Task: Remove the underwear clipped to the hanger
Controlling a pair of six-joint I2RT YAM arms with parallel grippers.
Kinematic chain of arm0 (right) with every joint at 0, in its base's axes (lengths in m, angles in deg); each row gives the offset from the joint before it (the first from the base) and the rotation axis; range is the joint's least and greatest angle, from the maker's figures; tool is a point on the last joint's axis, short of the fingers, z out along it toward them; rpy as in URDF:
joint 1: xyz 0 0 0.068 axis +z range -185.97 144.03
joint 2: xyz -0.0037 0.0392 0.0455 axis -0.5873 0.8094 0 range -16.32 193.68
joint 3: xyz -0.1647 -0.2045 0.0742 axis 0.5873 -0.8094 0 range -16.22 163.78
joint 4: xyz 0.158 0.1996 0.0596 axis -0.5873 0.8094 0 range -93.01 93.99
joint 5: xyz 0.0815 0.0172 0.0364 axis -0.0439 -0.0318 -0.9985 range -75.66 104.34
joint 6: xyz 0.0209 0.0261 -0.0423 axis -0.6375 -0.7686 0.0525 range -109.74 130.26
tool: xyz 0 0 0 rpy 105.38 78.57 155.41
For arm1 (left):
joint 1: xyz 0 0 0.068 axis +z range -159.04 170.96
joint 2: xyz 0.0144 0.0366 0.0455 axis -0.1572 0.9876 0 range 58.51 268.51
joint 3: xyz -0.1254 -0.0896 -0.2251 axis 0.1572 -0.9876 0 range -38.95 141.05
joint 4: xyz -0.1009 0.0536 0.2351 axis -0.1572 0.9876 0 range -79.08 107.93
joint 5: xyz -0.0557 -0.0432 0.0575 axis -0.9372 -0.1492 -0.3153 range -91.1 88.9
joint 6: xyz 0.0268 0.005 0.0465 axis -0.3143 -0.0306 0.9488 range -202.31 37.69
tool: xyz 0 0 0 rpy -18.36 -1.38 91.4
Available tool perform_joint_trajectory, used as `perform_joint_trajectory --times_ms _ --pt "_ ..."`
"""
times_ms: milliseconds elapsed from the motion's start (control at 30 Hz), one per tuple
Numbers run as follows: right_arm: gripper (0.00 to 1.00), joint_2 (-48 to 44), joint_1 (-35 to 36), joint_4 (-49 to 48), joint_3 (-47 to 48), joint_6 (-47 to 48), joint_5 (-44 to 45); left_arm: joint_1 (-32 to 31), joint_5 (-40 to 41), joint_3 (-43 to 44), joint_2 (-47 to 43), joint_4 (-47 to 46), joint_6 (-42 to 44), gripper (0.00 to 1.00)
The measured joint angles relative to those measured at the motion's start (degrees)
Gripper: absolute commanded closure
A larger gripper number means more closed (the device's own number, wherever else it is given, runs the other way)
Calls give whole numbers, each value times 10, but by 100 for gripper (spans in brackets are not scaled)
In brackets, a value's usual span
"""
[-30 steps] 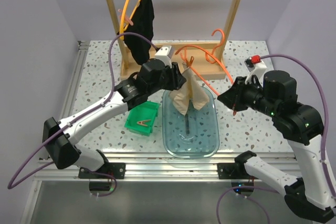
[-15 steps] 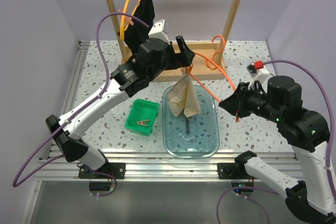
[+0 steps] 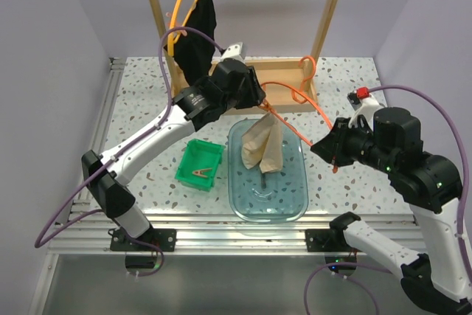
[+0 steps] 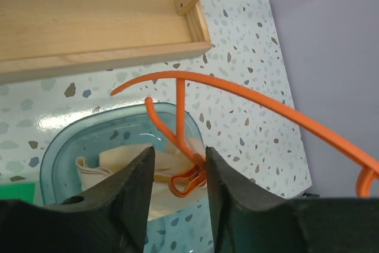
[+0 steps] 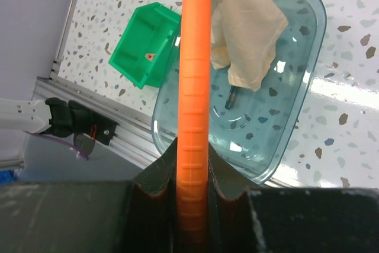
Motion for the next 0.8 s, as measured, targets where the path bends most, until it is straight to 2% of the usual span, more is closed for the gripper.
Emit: perform_joint_trajectory --times_ms 167,333,433,467,567,700,800 --pt "100 0 0 3 1 0 24 3 -3 -41 -24 -1 -4 65" --pt "100 0 0 2 11 0 45 7 -13 -100 -45 -6 -11 63" --pt "100 0 0 1 12 0 47 7 -21 -129 -54 -10 -21 43" --pt "100 0 0 1 12 1 46 7 -23 -137 -57 -10 -23 27" --pt "100 0 0 1 11 6 46 7 -22 -148 -72 -14 -40 0" --pt "100 -2 0 2 9 18 46 17 -26 -154 -107 -35 -70 0" --pt "100 -5 0 2 3 27 45 53 -71 -170 -140 -74 -103 0"
